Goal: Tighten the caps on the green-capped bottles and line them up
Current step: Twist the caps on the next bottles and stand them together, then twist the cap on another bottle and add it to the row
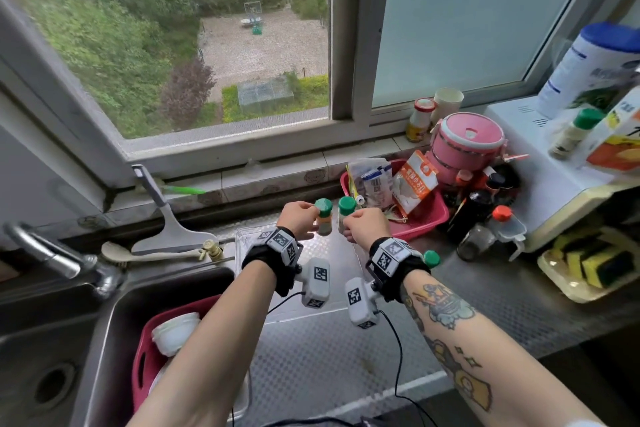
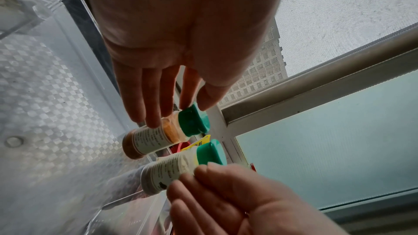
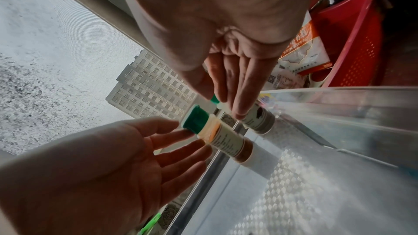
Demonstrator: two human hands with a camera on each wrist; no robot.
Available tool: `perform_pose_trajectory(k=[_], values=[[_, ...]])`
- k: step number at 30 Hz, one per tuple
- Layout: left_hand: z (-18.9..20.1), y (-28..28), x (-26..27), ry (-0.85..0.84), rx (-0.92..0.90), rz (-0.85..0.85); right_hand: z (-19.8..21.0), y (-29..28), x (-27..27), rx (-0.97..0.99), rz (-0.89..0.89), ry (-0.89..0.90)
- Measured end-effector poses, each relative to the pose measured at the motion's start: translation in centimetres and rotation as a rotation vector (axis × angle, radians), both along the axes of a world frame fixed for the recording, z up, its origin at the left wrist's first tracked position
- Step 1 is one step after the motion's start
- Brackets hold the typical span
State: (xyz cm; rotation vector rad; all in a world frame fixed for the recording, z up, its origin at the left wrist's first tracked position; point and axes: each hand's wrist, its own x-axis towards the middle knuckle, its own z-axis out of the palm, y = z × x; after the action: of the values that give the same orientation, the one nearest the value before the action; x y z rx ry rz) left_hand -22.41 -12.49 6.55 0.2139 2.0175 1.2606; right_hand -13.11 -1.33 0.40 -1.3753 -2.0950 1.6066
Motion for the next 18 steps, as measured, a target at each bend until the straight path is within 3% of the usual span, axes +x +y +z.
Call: perform_pose_trajectory(k=[9, 18], values=[[-0.5, -0.7, 1.1, 0.032, -0.012, -0.024, 2.3, 1.6, 4.6, -0.044, -0.183, 0.041], [0.3, 2.1, 7.0, -0.024, -0.013, -0.264, 0.3, 4.7, 8.3, -0.24, -0.292, 0.032]])
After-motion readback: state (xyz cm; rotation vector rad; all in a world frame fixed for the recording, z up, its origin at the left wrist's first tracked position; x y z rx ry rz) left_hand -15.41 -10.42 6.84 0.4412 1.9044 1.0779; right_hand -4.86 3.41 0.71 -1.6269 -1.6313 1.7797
